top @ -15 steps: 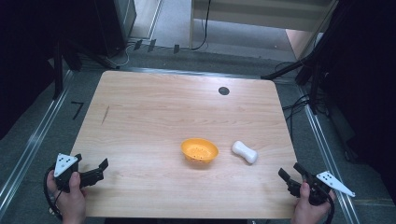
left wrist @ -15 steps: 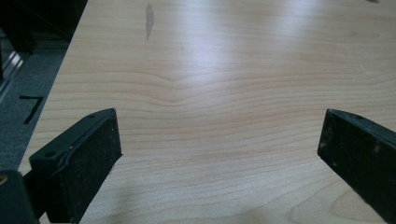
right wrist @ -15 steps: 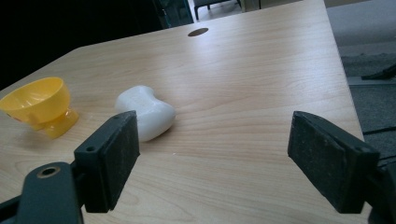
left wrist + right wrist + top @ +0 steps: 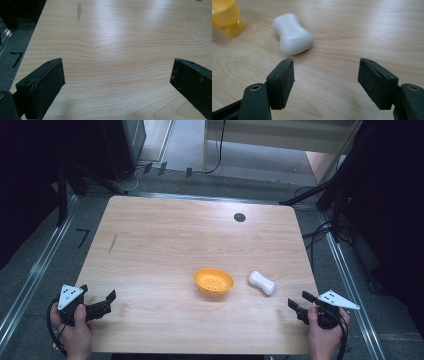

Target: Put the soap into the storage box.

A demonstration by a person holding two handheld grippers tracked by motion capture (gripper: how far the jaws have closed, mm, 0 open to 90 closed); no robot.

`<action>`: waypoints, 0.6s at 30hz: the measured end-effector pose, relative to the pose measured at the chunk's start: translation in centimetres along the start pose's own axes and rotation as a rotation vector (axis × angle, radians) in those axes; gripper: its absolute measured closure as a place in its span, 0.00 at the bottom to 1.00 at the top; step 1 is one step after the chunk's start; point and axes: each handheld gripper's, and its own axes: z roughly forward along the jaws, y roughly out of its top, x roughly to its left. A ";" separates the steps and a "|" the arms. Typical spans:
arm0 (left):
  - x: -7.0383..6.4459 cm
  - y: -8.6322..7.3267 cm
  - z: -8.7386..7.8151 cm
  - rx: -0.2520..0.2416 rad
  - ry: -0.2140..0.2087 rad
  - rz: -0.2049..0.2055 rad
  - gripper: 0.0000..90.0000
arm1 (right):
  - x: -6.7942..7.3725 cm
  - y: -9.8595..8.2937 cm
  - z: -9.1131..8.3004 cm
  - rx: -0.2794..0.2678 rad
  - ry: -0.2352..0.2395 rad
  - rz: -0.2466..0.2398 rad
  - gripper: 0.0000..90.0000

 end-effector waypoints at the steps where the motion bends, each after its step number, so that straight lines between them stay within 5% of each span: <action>1: 0.0 0.0 0.0 0.000 0.000 0.000 0.00 | 0.2 0.4 0.3 0.029 0.000 -0.031 0.34; 6: 0.0 0.0 0.0 -0.001 0.000 -0.004 0.00 | 1.2 2.4 1.6 0.151 0.006 -0.128 0.34; 18: 0.0 0.0 0.0 -0.001 -0.001 -0.005 0.00 | 1.8 5.8 2.8 0.273 0.025 -0.228 0.34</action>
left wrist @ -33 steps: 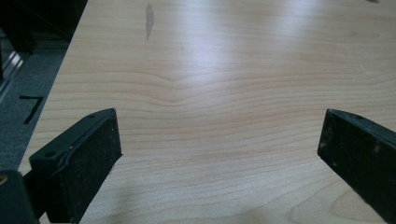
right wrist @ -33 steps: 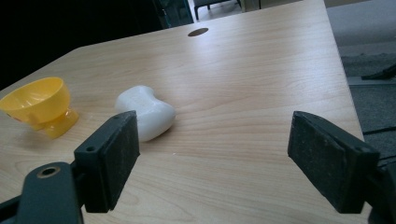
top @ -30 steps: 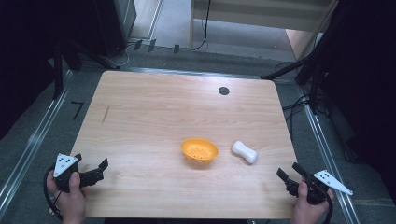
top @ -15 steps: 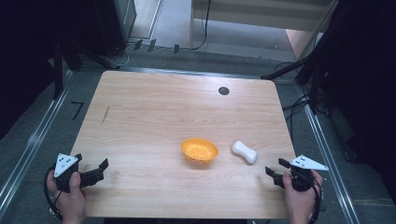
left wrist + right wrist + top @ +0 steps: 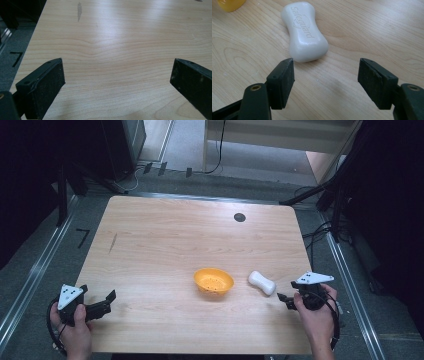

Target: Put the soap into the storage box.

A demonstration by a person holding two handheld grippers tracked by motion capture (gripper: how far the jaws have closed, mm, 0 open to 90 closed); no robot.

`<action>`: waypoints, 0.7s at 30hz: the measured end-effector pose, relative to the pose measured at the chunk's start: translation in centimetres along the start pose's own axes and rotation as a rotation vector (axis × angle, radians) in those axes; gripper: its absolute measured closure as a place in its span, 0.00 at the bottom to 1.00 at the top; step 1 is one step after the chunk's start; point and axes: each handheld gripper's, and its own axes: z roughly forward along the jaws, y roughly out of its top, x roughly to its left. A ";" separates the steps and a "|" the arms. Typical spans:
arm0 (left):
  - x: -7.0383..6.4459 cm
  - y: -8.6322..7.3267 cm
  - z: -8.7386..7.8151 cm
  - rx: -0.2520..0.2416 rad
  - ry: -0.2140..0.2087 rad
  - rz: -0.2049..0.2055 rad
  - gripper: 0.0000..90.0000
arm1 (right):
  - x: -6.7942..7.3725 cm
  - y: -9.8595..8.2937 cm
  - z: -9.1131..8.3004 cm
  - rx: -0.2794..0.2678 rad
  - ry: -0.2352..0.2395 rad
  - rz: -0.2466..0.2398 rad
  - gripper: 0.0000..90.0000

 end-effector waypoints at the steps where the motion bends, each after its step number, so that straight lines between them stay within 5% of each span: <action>1: 0.0 0.0 0.0 0.001 0.000 -0.001 0.00 | 0.0 0.4 0.1 0.016 0.004 -0.008 0.34; 21: 0.1 0.0 0.0 0.001 -0.003 -0.005 0.00 | 0.2 2.6 1.8 0.145 0.025 -0.077 0.33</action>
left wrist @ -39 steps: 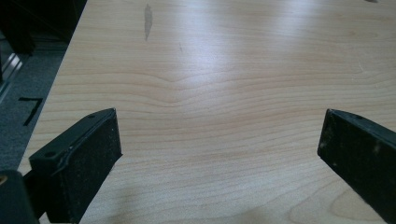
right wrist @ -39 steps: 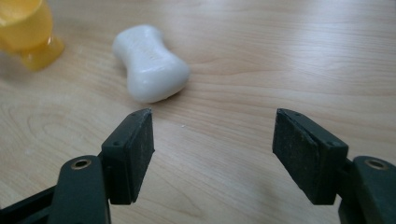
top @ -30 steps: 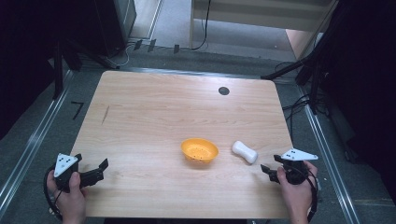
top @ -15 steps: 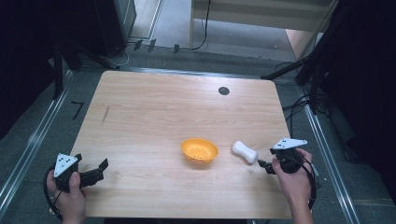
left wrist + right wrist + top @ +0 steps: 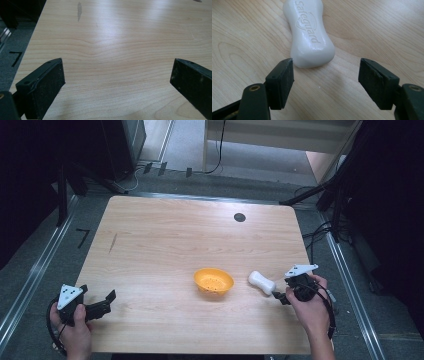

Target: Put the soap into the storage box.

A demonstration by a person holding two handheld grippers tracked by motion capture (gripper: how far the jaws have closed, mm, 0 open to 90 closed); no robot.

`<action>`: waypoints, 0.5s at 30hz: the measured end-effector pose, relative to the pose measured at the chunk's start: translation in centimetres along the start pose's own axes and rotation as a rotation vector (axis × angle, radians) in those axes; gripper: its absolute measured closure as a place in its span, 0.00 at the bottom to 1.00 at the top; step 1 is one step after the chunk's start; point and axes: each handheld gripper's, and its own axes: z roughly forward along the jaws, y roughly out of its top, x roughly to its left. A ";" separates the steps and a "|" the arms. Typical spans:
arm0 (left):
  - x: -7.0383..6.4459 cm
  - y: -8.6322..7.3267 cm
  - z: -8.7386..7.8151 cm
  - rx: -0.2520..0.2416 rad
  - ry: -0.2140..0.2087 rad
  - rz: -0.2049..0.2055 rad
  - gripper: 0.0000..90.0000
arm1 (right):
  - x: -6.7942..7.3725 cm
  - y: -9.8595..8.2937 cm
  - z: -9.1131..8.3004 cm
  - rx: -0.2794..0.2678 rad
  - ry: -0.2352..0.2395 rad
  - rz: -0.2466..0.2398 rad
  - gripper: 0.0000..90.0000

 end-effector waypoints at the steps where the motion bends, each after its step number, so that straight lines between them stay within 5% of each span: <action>1: 0.0 0.0 0.0 0.000 0.000 0.000 0.00 | 0.0 0.1 0.1 0.010 0.006 -0.003 0.33; 15: 0.0 0.0 0.0 0.000 0.000 -0.003 0.00 | 0.3 1.5 0.7 0.094 0.009 -0.037 0.29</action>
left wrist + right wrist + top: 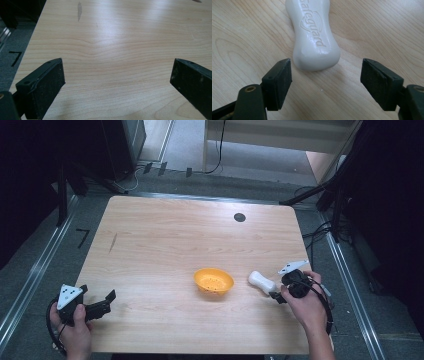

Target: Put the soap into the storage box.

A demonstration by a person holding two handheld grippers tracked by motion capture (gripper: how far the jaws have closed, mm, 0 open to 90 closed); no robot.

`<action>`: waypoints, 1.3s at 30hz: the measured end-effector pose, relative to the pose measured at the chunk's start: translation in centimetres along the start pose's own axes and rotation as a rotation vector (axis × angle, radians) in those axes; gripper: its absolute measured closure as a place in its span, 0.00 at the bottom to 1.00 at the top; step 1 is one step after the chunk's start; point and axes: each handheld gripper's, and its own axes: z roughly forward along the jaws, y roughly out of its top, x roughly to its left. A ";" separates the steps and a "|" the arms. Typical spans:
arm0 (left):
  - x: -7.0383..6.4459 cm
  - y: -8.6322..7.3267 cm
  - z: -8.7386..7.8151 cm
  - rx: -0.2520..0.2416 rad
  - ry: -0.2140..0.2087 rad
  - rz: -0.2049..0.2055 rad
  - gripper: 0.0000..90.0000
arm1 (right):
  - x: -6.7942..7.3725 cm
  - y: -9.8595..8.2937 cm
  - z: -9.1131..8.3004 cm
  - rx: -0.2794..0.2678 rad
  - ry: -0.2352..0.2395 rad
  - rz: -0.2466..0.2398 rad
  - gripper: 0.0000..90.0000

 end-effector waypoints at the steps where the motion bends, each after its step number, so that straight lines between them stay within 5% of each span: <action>1: 0.0 0.0 0.0 0.000 0.000 0.000 0.00 | 0.0 0.1 0.0 0.000 0.003 -0.004 0.29; 39: 0.0 0.0 0.0 0.000 0.001 0.000 0.00 | 0.3 3.6 1.6 0.102 0.028 -0.038 0.26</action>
